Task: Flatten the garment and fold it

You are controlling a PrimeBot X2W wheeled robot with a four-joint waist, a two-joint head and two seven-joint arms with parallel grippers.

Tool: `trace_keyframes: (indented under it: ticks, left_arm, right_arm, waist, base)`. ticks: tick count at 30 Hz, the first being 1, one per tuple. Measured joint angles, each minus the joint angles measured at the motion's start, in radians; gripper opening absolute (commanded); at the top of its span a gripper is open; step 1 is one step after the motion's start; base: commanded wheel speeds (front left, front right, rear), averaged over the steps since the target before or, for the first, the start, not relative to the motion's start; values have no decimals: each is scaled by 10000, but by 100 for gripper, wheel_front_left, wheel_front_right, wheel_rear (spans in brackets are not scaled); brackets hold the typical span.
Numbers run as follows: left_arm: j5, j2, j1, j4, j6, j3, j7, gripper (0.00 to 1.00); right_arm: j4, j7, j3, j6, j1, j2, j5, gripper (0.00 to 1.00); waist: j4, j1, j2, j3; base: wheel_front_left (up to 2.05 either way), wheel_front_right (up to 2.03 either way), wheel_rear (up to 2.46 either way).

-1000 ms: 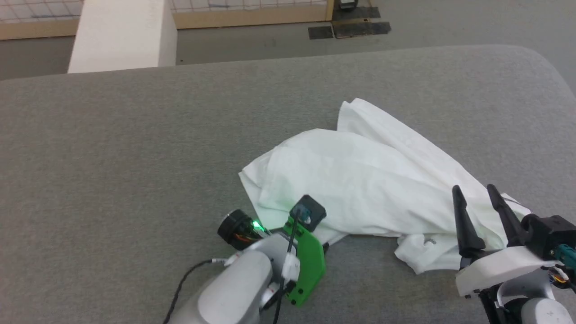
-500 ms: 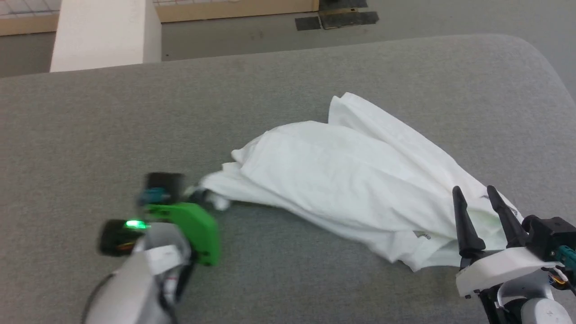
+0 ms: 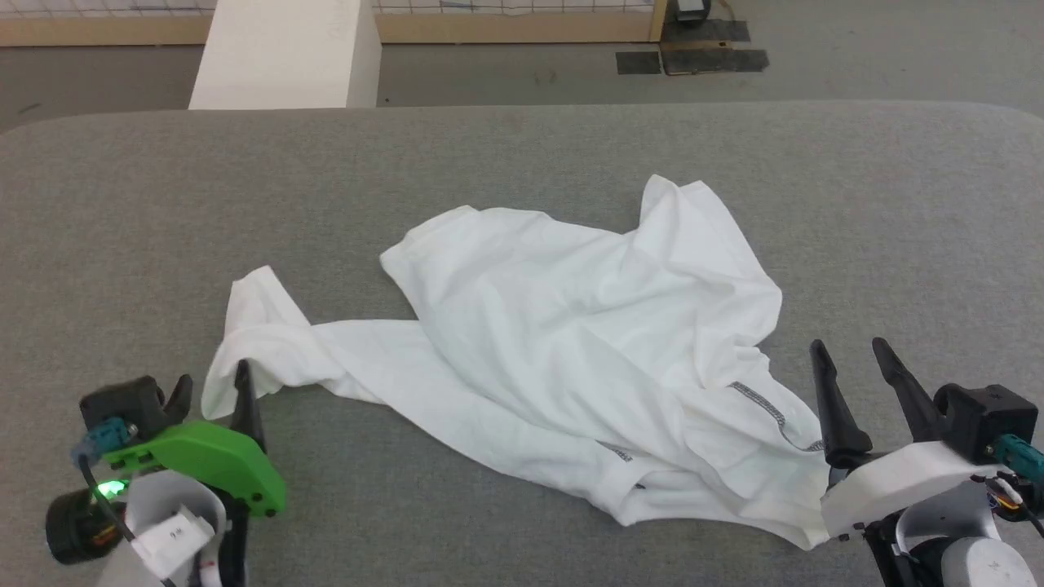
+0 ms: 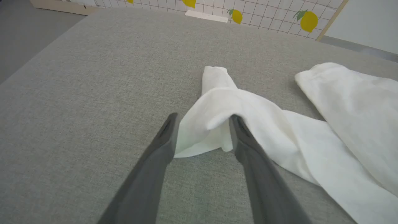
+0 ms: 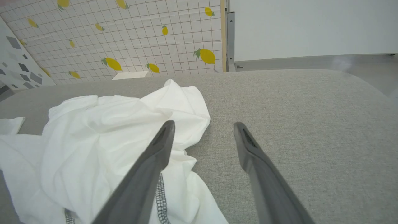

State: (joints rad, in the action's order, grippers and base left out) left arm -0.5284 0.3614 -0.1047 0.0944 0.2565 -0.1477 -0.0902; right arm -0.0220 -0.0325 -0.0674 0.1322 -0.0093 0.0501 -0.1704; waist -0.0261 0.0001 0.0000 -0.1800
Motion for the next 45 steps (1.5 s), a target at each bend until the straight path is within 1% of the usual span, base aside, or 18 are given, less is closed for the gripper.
trace_keyframes:
  ticks: [6,8,12,13,15,18,20,23,25,28,31,32,33,34,37,40,42,45]
  left_arm:
    - [194,-940,459,-255,173,8,2301,100]
    - [244,-1187,569,-221,86,-36,2974,100]
    - [755,-1555,615,-23,-236,-504,3375,100]
    - [786,-1910,606,372,-698,-1034,3398,100]
    - [786,-2144,561,698,-915,-1394,3348,100]
    - [581,-2545,318,1208,-1149,-1919,2562,100]
    - [372,-2704,10,1517,-1262,-2153,1908,100]
    - [-52,-2842,-565,1964,-1279,-2353,897,100]
    - [-245,-2888,-904,2197,-1266,-2426,316,100]
    - [-548,-2940,-1256,2623,-1053,-2554,-744,100]
    - [-658,-2897,-1408,2775,-871,-2600,-1546,100]
    - [-665,-2849,-1432,2777,-832,-2602,-1739,47]
    - [-683,-2794,-1441,2732,-798,-2598,-1858,35]
    - [-702,-2732,-1438,2658,-796,-2583,-1871,0]
    - [-713,-2566,-1401,2433,-807,-2510,-1791,0]
    - [-719,-2489,-1209,2213,-780,-2353,-1442,0]
    - [-779,-2410,-968,2054,-665,-2115,-1177,0]
    - [-809,-1992,-461,1722,-245,-1484,-767,0]
  right_arm:
    - [-56,-205,155,0,12,2,98,100]
    - [-121,-324,293,0,17,6,136,100]
    - [-196,-815,537,0,94,-8,232,100]
    - [-278,-1014,516,0,128,0,232,100]
    - [-332,-1093,531,0,128,-4,232,100]
    - [-395,-1147,546,0,133,-4,232,100]
    - [-418,-1179,617,0,133,-4,230,100]
    - [-441,-1183,681,0,133,-6,211,100]
    - [-439,-1183,675,0,132,-4,194,100]
    - [-416,-1172,711,0,130,-4,153,100]
    - [-378,-1127,688,0,128,-4,90,100]
    - [-368,-1104,686,0,128,-6,73,100]
    - [-347,-1078,662,0,128,-4,40,100]
    - [-328,-1070,637,0,128,-2,21,100]
    - [-295,-995,527,0,129,-2,21,100]
    - [-280,-993,384,0,139,2,21,100]
    - [-280,-993,353,0,139,4,21,100]
    - [-282,-993,353,0,139,-2,21,100]
  waist:
    - [259,0,0,196]
    - [355,0,0,233]
    - [613,0,0,284]
    - [823,0,0,316]
    - [936,0,0,337]
    - [1040,0,0,372]
    - [1018,0,0,371]
    - [896,0,0,335]
    - [781,0,0,300]
    - [543,0,0,240]
    - [293,0,0,187]
    - [220,0,1,172]
    - [137,0,0,152]
    - [62,0,0,131]
    - [-32,0,0,61]
    - [64,0,1,40]
    - [179,0,0,58]
    - [399,0,0,122]
  base:
    - [0,0,0]
    - [0,0,0]
    - [0,0,0]
    - [0,0,0]
    - [0,0,0]
    - [0,0,0]
    - [0,0,0]
    - [0,0,0]
    - [0,0,0]
    - [0,0,0]
    - [0,0,0]
    - [0,0,0]
    - [0,0,0]
    - [0,0,0]
    - [0,0,0]
    - [0,0,0]
    - [0,0,0]
    - [0,0,0]
